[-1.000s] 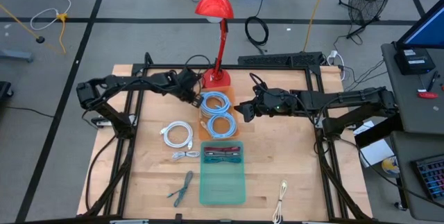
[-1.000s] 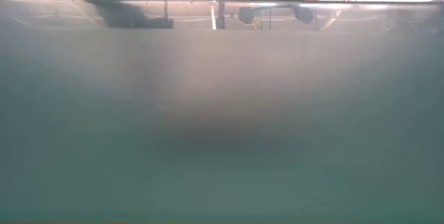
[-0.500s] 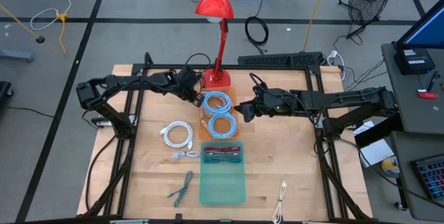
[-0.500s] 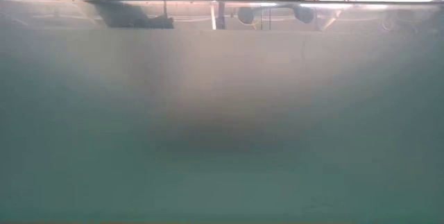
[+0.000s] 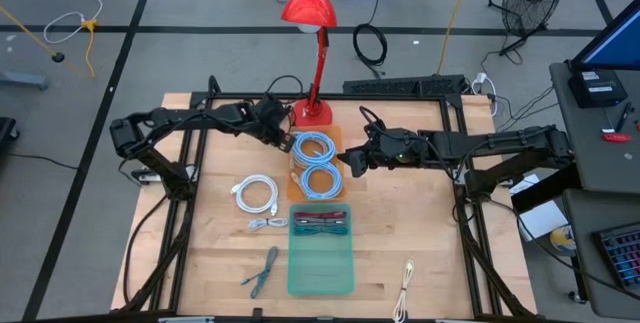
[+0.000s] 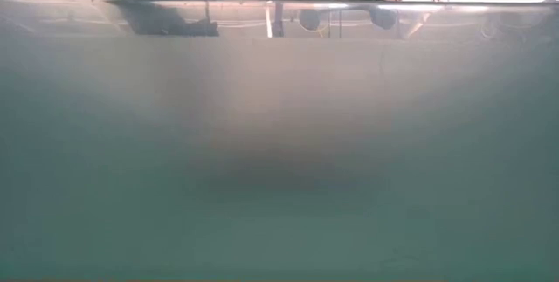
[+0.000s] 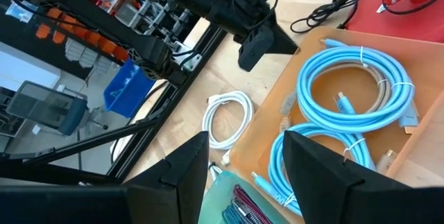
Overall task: Sort cables
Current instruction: Adjust the orange bin, then put the yellow charger cable into the blue bin, then adjust the charger cables in the blue bin
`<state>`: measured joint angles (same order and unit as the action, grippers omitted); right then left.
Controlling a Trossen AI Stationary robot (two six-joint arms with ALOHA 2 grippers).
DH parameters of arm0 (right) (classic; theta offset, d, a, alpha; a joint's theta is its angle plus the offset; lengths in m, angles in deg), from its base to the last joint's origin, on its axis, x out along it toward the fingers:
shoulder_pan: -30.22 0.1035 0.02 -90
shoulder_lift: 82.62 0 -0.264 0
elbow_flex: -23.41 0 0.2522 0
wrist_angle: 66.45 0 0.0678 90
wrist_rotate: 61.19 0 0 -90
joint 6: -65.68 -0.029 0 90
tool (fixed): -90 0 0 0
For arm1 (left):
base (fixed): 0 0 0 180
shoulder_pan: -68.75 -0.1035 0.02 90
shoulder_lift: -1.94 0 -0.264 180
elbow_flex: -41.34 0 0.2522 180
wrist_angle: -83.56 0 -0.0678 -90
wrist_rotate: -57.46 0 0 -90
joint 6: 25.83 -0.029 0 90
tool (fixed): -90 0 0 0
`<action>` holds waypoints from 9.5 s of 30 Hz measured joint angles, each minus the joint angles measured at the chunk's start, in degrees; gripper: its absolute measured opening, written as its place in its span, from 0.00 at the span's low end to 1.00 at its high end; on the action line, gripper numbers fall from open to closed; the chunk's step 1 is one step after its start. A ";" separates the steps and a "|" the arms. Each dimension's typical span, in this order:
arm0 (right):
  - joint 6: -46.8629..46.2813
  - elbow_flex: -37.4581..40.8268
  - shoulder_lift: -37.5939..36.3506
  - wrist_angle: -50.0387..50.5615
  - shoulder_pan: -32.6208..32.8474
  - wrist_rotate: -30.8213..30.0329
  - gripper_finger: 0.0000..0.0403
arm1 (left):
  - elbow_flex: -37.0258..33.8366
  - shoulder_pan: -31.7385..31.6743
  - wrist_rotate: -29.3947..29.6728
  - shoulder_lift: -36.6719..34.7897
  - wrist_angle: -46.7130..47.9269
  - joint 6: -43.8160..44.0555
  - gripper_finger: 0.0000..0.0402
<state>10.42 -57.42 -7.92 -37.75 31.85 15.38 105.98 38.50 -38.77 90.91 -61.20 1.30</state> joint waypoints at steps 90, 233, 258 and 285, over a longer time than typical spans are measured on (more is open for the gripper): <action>-76.08 -8.79 31.29 27.89 46.98 19.89 0.01 | -1.85 75.67 22.87 -17.68 13.11 40.76 0.00; 39.98 -47.78 49.20 39.94 13.84 20.72 0.00 | -1.87 80.47 42.56 -17.70 12.19 63.61 0.00; 40.78 -47.78 54.62 39.86 13.60 20.44 0.06 | -1.87 83.39 42.53 -17.68 11.75 66.75 0.00; 36.77 -47.78 54.62 40.28 12.30 7.20 0.24 | -1.87 83.66 45.30 -17.68 11.66 67.92 0.00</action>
<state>47.19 -105.20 46.70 2.53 44.15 22.58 104.11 122.16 6.53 73.23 -49.54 69.22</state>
